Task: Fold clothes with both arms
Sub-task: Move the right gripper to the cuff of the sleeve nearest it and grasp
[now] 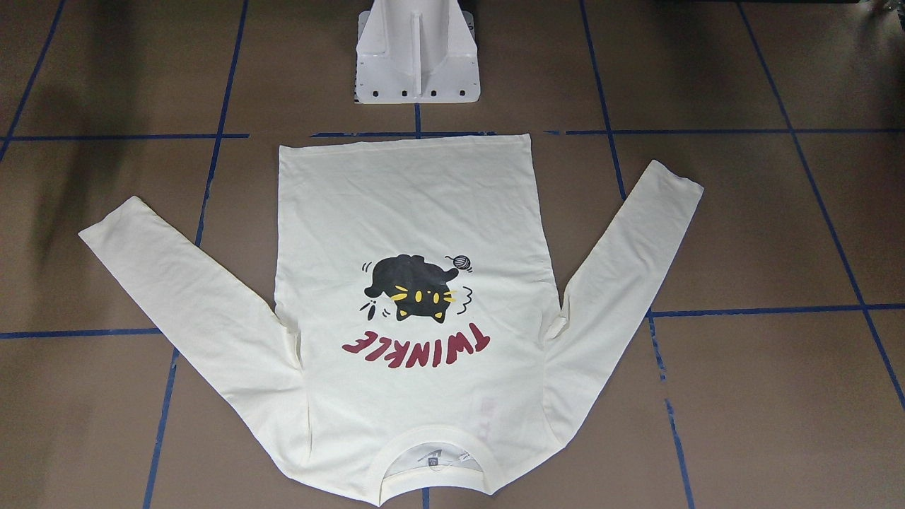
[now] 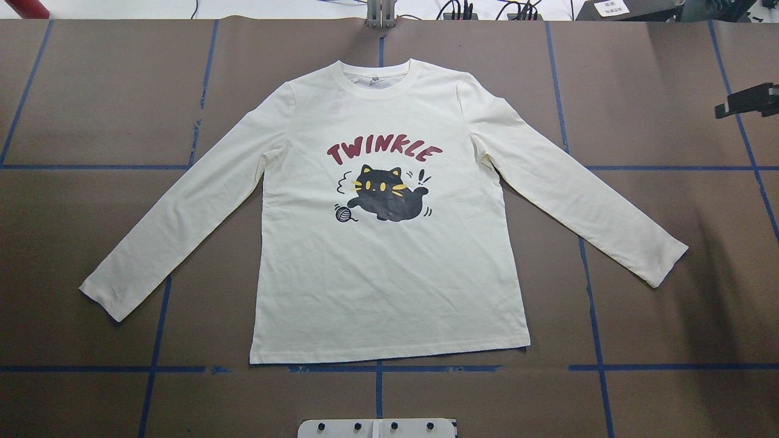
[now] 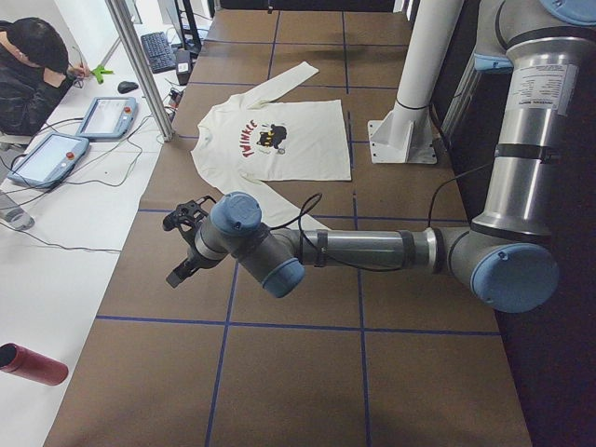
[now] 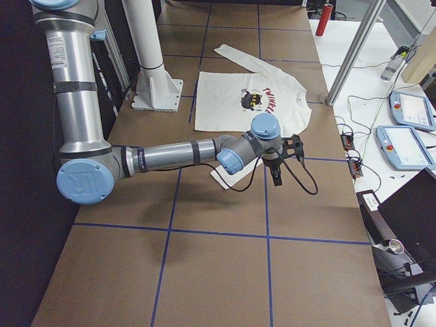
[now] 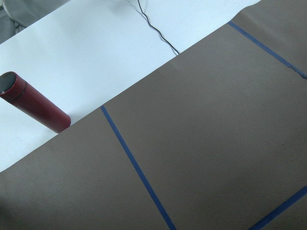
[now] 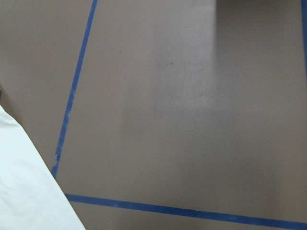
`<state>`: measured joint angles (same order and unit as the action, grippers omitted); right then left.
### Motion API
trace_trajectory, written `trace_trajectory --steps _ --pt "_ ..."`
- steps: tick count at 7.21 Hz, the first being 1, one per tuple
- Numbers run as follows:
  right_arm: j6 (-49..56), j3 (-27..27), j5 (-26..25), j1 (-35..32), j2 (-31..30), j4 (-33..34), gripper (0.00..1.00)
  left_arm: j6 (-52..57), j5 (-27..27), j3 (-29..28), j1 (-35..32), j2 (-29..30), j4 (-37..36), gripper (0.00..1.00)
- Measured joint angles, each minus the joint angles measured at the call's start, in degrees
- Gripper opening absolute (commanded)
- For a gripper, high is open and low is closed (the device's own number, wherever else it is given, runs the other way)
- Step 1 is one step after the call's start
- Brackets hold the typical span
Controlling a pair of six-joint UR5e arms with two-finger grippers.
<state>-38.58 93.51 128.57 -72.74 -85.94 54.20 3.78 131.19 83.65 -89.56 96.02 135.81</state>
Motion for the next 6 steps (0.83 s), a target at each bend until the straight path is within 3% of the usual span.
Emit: trace_trajectory --steps 1,3,6 --pt "-8.4 1.2 -2.0 3.5 -2.4 -5.3 0.79 0.0 0.0 0.1 0.0 0.0 0.0 1.0" --pt "-19.9 7.9 -4.2 8.5 -10.5 -8.5 0.66 -0.1 0.1 0.2 0.0 0.0 0.1 1.0" --pt "-32.4 11.6 -14.5 21.0 -16.8 -10.1 0.59 0.0 0.1 0.5 0.0 0.0 0.1 1.0"
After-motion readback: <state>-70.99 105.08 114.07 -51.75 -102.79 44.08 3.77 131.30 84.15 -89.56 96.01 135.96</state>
